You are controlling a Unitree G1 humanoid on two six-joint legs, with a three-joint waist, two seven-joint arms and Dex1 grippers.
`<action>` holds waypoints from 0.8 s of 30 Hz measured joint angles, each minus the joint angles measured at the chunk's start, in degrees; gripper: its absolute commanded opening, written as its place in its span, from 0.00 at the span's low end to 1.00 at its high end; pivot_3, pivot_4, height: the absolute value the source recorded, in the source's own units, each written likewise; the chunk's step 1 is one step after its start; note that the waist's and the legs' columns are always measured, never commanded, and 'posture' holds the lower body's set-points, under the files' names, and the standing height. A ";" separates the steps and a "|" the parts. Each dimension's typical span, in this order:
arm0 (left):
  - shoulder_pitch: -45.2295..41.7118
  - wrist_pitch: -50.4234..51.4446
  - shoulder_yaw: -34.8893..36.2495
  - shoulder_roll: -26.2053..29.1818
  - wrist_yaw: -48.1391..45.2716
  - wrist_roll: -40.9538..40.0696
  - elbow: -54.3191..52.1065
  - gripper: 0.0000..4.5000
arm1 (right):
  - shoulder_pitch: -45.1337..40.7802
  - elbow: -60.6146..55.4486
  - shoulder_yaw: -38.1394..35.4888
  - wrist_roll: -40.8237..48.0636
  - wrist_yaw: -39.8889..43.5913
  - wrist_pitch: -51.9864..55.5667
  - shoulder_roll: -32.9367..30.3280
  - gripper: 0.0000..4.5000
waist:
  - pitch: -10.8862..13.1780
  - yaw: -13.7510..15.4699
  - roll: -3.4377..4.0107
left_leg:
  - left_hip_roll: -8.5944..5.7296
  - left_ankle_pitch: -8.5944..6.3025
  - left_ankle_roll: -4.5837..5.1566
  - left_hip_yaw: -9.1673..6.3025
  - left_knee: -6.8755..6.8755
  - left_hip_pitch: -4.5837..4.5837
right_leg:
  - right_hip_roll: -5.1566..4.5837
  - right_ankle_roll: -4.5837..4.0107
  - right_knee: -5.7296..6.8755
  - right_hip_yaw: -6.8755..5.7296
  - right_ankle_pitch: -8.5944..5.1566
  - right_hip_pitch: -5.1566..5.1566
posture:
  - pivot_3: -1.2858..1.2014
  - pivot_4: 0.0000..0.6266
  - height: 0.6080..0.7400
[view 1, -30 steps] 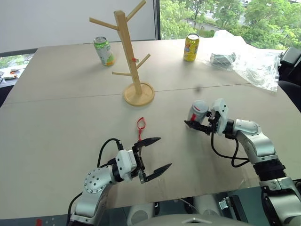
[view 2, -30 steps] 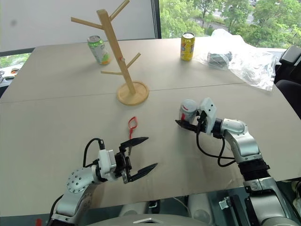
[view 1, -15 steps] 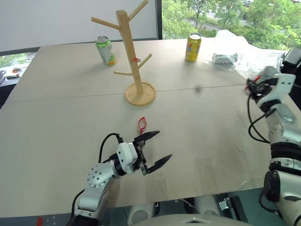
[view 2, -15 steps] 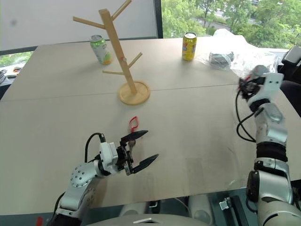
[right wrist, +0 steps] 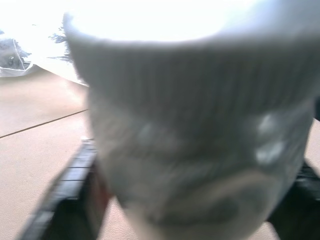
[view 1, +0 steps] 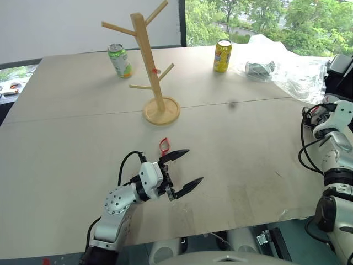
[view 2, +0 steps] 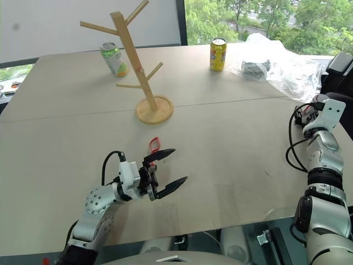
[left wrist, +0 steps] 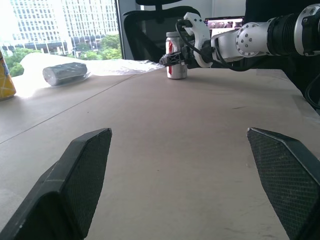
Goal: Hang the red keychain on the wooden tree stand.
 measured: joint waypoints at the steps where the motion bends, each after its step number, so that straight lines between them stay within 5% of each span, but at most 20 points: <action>1: 0.09 0.13 0.00 0.00 0.05 0.00 -0.05 1.00 | 0.00 0.00 0.00 0.01 0.00 -0.03 0.00 0.99 | 0.00 0.00 0.00 | 0.00 0.00 0.00 0.00 0.00 0.00 | 0.00 0.00 0.00 0.00 0.00 0.00 | 0.52 0.24 1.00; 10: 0.22 0.72 0.00 0.04 0.14 0.00 -0.18 1.00 | 0.09 -1.87 0.75 -0.97 -0.18 -1.51 -0.01 0.99 | 0.00 -0.02 0.01 | 0.00 0.00 0.00 0.00 0.00 0.00 | 0.00 -0.05 0.00 0.00 -0.03 0.00 | 0.52 0.24 1.00; 24: -1.63 1.57 -0.08 -0.07 -0.55 -0.04 -0.18 1.00 | 0.89 -19.74 1.10 -4.30 -2.13 -1.34 -2.79 0.99 | 0.01 0.03 0.04 | 0.01 0.00 0.00 -0.02 0.00 -0.01 | 0.00 -0.05 0.00 -0.01 -0.03 -0.01 | 0.52 0.24 1.00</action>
